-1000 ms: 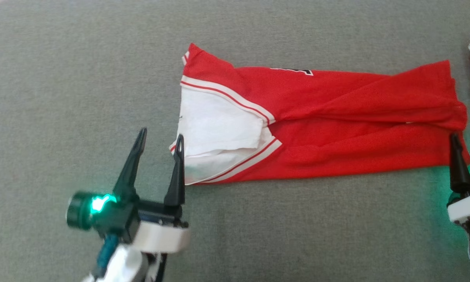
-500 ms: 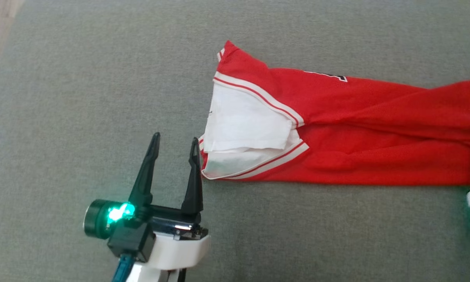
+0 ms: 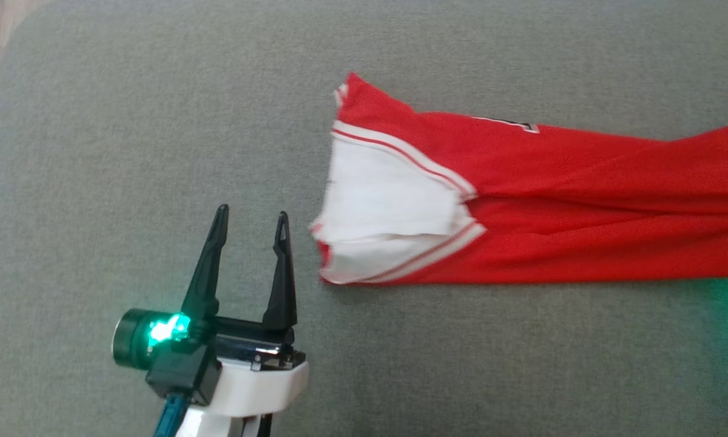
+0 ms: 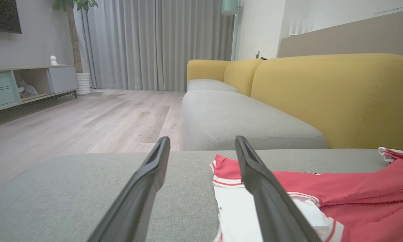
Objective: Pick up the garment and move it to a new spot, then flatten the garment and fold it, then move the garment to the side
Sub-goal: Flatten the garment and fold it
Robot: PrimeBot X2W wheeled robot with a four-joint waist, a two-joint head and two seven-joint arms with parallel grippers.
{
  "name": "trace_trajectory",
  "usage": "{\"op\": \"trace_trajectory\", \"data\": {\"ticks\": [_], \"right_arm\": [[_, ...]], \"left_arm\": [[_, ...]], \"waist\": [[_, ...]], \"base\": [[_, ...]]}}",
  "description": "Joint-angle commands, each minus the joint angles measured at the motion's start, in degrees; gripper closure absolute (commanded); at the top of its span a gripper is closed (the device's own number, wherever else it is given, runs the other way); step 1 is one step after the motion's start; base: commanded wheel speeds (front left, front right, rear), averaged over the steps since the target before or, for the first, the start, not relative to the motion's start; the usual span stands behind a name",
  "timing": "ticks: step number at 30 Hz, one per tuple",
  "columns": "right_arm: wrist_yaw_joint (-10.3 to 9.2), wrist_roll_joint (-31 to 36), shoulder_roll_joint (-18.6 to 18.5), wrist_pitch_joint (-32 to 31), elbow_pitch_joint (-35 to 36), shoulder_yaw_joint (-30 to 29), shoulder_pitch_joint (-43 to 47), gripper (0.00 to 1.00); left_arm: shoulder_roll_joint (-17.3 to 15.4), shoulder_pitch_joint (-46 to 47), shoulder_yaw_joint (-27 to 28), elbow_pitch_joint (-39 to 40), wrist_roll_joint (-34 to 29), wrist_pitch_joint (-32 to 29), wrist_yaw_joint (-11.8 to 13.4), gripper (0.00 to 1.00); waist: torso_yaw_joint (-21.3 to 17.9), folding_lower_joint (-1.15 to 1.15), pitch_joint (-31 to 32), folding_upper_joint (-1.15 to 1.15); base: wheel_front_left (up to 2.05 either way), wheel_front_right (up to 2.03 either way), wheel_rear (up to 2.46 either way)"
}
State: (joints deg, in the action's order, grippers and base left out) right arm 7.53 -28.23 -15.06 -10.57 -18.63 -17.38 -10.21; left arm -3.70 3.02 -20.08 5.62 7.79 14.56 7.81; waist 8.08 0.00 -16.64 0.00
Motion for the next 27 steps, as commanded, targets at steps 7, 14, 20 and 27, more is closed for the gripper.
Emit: {"op": "trace_trajectory", "data": {"ticks": [7,14,20,27], "right_arm": [[-0.04,-4.94,-3.80,-5.38,15.71,-0.65,-1.67,1.00],[-0.04,-10.12,3.22,-12.72,32.87,8.73,-5.04,1.00],[-0.04,-8.21,8.32,-15.61,34.35,21.64,-8.48,1.00],[-0.04,-5.84,10.64,-13.82,26.40,31.26,-10.13,1.00]], "left_arm": [[0.65,-0.25,4.12,1.09,-1.18,0.43,-1.70,0.00],[0.78,-0.05,4.29,0.41,-1.06,0.43,-2.63,0.00],[0.80,0.51,3.05,-0.08,0.30,0.43,-2.63,0.00],[0.81,1.30,1.40,-0.55,1.85,0.43,-2.16,0.00]], "waist": [[-1.77,0.00,0.93,0.00],[-2.10,0.00,1.13,0.00],[-0.27,0.00,0.68,0.00],[3.48,0.00,-0.04,0.00]], "base": [[0.00,0.00,0.00],[0.00,0.00,0.00],[0.00,0.00,0.00],[0.00,0.00,0.00]]}}
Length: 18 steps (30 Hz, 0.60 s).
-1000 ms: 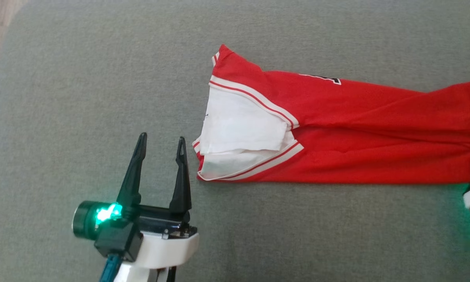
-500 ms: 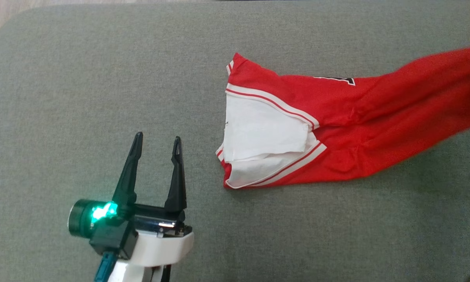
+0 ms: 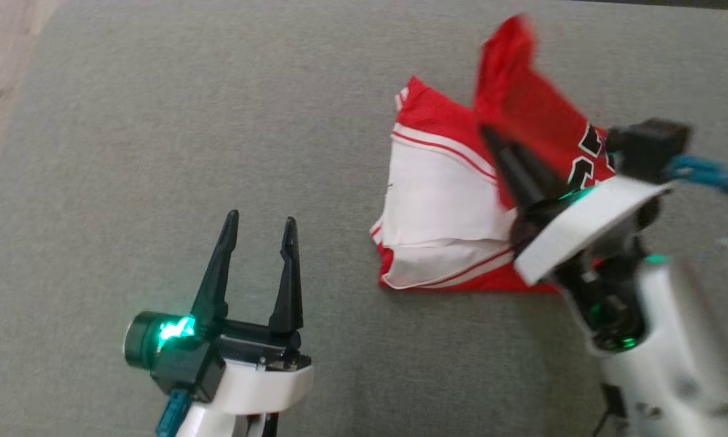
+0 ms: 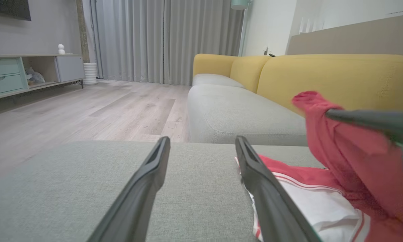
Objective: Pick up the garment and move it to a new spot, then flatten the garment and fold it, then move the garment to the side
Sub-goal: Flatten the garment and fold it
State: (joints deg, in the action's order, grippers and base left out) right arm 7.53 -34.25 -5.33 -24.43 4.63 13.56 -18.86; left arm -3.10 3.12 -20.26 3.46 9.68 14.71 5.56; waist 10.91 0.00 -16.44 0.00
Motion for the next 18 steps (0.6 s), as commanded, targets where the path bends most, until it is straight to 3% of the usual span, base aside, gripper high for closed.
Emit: {"op": "trace_trajectory", "data": {"ticks": [1,2,3,4,5,6,10,14,18], "right_arm": [[-0.04,0.41,1.20,0.57,1.63,1.58,-1.44,1.00],[-0.04,0.65,1.45,1.07,0.07,2.87,-1.36,1.00],[-0.04,0.82,1.65,1.52,-1.42,4.25,-1.27,0.92],[-0.04,0.72,1.85,2.20,-2.83,5.34,-1.14,0.58],[-0.04,0.48,2.03,3.05,-4.23,6.10,-0.99,0.15],[-0.04,0.21,2.18,4.28,-5.41,6.55,-0.91,0.00],[-0.04,-3.34,2.41,9.36,-7.40,7.47,-1.02,0.00],[-0.04,-3.65,2.09,14.24,-6.90,4.77,-1.19,0.00],[-0.04,-3.23,-2.18,19.95,-5.83,1.82,0.67,0.00]], "left_arm": [[0.22,1.25,1.43,1.59,0.24,0.29,0.30,0.00],[0.22,1.26,1.32,1.55,0.49,0.29,0.51,0.00],[0.22,1.28,1.18,1.49,0.68,0.29,0.58,0.00],[0.22,1.33,1.09,1.49,0.86,0.29,0.68,0.00],[0.22,1.33,0.98,1.40,1.07,0.29,0.80,0.00],[0.22,1.33,0.87,1.23,1.20,0.29,0.91,0.00],[0.22,1.20,0.62,0.63,1.55,0.29,1.62,0.00],[0.22,0.50,1.22,0.20,1.24,0.29,2.02,0.00],[0.22,-0.58,1.93,-0.71,0.69,0.29,1.50,0.00]], "waist": [[1.21,0.00,-0.33,0.00],[1.70,0.00,-0.42,0.00],[2.17,0.00,-0.55,0.00],[2.54,0.00,-0.65,0.00],[2.91,0.00,-0.66,0.00],[3.17,0.00,-0.61,0.00],[3.46,0.00,0.34,0.00],[2.17,0.00,2.50,0.00],[0.26,0.00,5.35,0.00]], "base": [[0.00,0.00,0.00],[0.00,0.00,0.00],[0.00,0.00,0.00],[0.00,0.00,0.00],[0.00,0.00,0.00],[0.00,0.00,0.00],[0.00,0.00,0.00],[0.00,0.00,0.00],[0.00,0.00,0.00]]}}
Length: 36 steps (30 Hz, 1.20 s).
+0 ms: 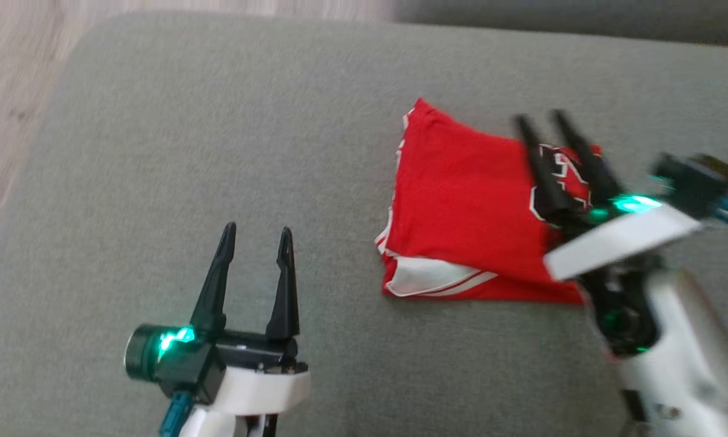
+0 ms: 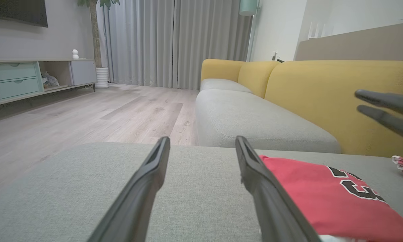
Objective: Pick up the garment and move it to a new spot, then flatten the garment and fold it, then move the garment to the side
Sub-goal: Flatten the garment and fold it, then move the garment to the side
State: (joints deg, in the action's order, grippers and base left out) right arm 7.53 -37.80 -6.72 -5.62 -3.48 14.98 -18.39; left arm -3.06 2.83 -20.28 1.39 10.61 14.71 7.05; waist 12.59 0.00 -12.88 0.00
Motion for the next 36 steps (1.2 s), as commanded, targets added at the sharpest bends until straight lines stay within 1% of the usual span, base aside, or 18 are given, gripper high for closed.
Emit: {"op": "trace_trajectory", "data": {"ticks": [1,2,3,4,6,8,9,11,12,13,17,20,26,36], "right_arm": [[-0.04,0.68,-2.17,2.94,2.24,-0.22,1.09,0.00],[-0.04,1.19,-3.42,5.00,2.02,-0.92,2.13,0.00],[-0.04,2.23,-5.75,9.34,1.02,-1.48,4.43,0.00],[-0.04,2.83,-6.84,11.86,0.27,-1.40,5.63,0.00],[-0.04,2.70,-7.99,16.45,-2.19,-1.47,8.56,0.00],[-0.04,4.50,-9.33,19.16,-4.90,-0.96,11.33,0.00],[-0.04,5.54,-9.44,19.88,-6.39,-1.04,12.79,0.00],[-0.04,8.55,-9.06,20.48,-8.70,-1.42,15.25,0.00],[-0.04,10.09,-8.31,20.54,-8.97,-2.09,16.23,0.00],[-0.04,13.49,-6.47,20.58,-8.96,-3.54,18.36,0.00],[-0.04,17.85,-2.89,20.60,-9.20,-4.94,21.96,0.00],[-0.04,20.68,-1.68,20.60,-9.48,-5.20,23.28,0.00],[-0.04,22.42,-0.34,20.61,-9.32,-6.08,24.40,0.00],[-0.04,23.65,0.46,20.61,-8.71,-7.08,24.77,0.00]], "left_arm": [[0.18,-0.60,2.20,1.03,-0.29,0.29,-0.11,0.00],[0.18,-0.94,2.47,0.73,-0.34,0.29,-0.24,0.00],[0.18,-1.75,3.02,0.08,-0.32,0.29,-0.63,0.00],[0.18,-2.19,3.36,-0.23,-0.23,0.29,-0.81,0.00],[0.18,-3.16,3.99,-0.83,-0.01,0.29,-1.21,0.00],[0.18,-4.37,4.63,-1.63,0.08,0.29,-1.62,0.00],[0.18,-5.04,4.95,-2.00,0.07,0.29,-1.85,0.00],[0.18,-6.26,5.69,-2.45,-0.11,0.29,-2.26,0.00],[0.18,-6.81,6.11,-2.65,-0.22,0.29,-2.41,0.00],[0.18,-7.99,7.01,-3.28,-0.47,0.29,-2.49,0.00],[0.18,-10.16,8.56,-4.85,-0.73,0.29,-2.82,0.00],[0.18,-11.04,9.26,-6.04,-1.44,0.29,-3.36,0.00],[0.18,-11.76,10.01,-6.71,-1.96,0.29,-3.83,0.00],[0.18,-12.23,10.01,-7.33,-3.14,0.29,-4.17,0.00]], "waist": [[-1.93,0.00,2.69,0.00],[-2.39,0.00,3.61,0.00],[-3.22,0.00,5.55,0.00],[-3.62,0.00,6.60,0.00],[-4.27,0.00,8.76,0.00],[-4.76,0.00,11.00,0.00],[-5.00,0.00,12.18,0.00],[-5.45,0.00,13.58,0.00],[-5.67,0.00,14.16,0.00],[-6.12,0.00,15.34,0.00],[-6.96,0.00,16.92,0.00],[-7.30,0.00,17.40,0.00],[-7.68,0.00,17.72,0.00],[-8.05,0.00,17.42,0.00]], "base": [[0.00,0.00,0.00],[0.00,0.00,0.00],[0.00,0.00,0.00],[0.00,0.00,0.00],[0.00,0.00,0.00],[0.00,0.00,0.00],[0.00,0.00,0.00],[0.00,0.00,0.00],[0.00,0.00,0.00],[0.00,0.00,0.00],[0.00,0.00,0.00],[0.00,0.00,0.00],[0.00,0.00,0.00],[0.00,0.00,0.00]]}}
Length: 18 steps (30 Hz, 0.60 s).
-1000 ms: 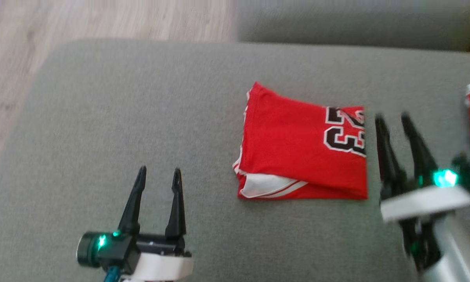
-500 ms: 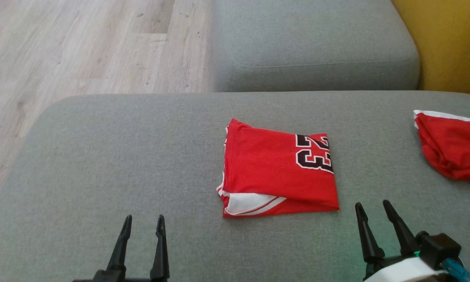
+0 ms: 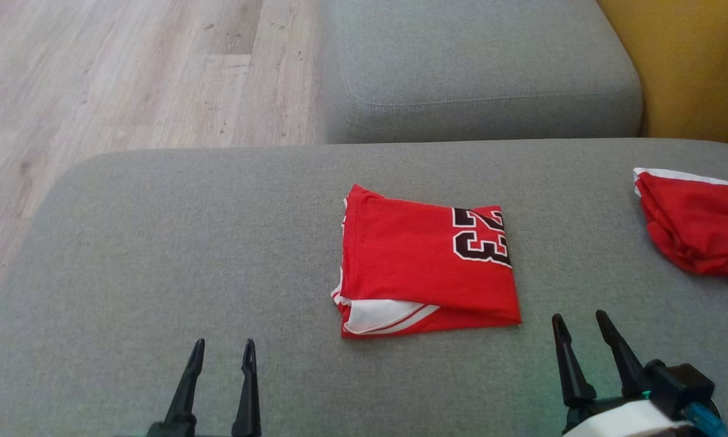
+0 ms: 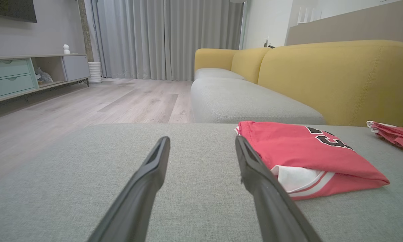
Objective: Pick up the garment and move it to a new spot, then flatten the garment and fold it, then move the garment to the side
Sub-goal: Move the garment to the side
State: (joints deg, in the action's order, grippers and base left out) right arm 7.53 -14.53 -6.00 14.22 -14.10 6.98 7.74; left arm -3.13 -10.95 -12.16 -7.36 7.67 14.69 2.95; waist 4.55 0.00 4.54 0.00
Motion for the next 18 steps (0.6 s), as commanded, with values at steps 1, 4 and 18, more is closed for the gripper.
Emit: {"op": "trace_trajectory", "data": {"ticks": [1,4,18], "right_arm": [[-0.04,0.47,-0.21,0.77,1.90,0.83,-1.36,0.00],[-0.04,1.09,-0.22,0.77,1.67,0.85,-1.39,0.00],[-0.04,2.26,0.07,0.77,-0.66,0.27,-2.05,0.00]], "left_arm": [[0.25,1.48,1.92,1.39,-0.20,0.30,-0.01,0.00],[0.25,1.38,2.07,1.37,-0.13,0.30,0.13,0.00],[0.25,1.54,2.36,1.58,-0.74,0.30,0.28,0.00]], "waist": [[-0.04,0.00,0.04,0.00],[-0.17,0.00,0.06,0.00],[-0.63,0.00,-1.26,0.00]], "base": [[0.00,0.00,0.00],[0.00,0.00,0.00],[0.00,0.00,0.00]]}}
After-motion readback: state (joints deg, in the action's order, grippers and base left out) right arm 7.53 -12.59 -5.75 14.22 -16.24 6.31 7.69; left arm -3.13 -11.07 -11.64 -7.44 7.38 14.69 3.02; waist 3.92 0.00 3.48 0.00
